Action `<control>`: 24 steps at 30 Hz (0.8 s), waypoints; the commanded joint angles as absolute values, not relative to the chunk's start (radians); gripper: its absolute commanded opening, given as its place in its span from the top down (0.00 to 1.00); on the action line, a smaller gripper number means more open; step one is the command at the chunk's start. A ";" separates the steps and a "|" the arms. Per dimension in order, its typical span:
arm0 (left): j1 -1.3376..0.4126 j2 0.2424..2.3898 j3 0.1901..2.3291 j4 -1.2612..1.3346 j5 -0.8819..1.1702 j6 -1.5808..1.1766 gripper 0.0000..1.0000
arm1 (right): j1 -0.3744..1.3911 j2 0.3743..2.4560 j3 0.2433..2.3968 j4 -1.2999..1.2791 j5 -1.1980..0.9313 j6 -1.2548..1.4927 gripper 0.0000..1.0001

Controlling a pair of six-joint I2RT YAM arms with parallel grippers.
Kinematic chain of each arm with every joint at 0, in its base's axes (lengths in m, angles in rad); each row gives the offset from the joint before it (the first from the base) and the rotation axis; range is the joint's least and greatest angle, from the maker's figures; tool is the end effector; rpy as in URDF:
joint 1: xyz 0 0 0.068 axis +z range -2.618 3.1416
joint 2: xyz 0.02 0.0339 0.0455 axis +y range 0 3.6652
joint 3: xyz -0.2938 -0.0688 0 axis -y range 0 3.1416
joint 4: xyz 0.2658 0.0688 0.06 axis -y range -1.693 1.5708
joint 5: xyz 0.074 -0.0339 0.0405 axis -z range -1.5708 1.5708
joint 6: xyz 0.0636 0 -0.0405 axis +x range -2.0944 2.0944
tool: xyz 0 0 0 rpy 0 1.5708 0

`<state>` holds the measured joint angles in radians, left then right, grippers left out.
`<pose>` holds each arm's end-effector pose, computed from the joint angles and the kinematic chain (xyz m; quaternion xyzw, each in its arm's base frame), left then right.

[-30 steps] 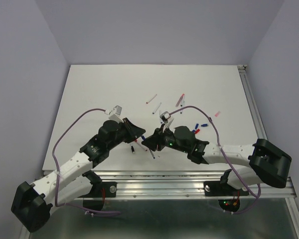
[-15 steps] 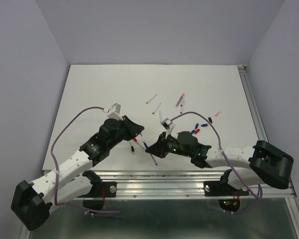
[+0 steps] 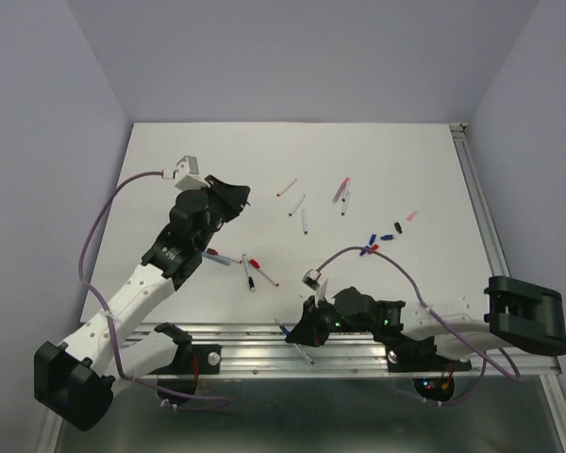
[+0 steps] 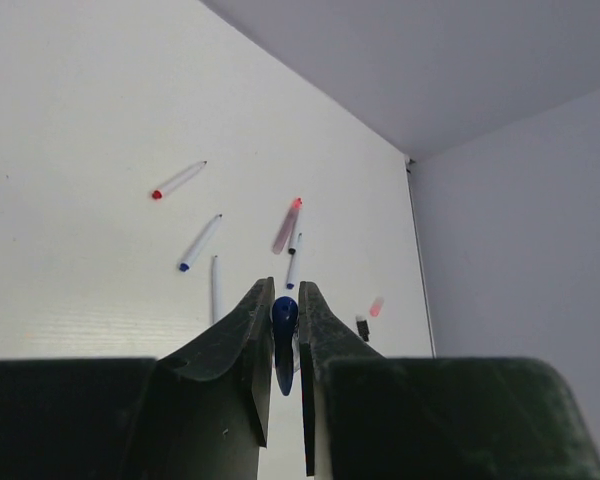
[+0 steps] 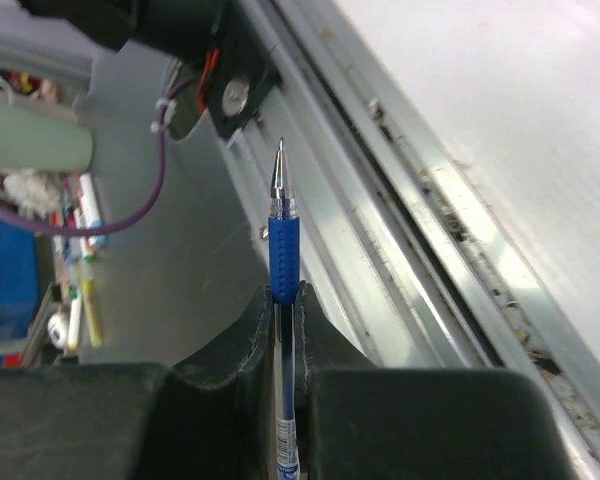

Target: Open the pen caps

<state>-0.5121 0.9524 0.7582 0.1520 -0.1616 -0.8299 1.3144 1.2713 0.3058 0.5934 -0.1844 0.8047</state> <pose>0.2305 -0.1178 0.3547 -0.1690 0.7016 -0.3832 0.5765 0.0549 0.2555 0.1602 -0.2575 0.7825 0.5271 0.2085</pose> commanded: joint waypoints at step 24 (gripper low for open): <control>-0.514 0.844 0.431 0.127 0.124 -0.804 1.00 | 0.695 1.409 0.679 0.074 0.278 0.792 0.96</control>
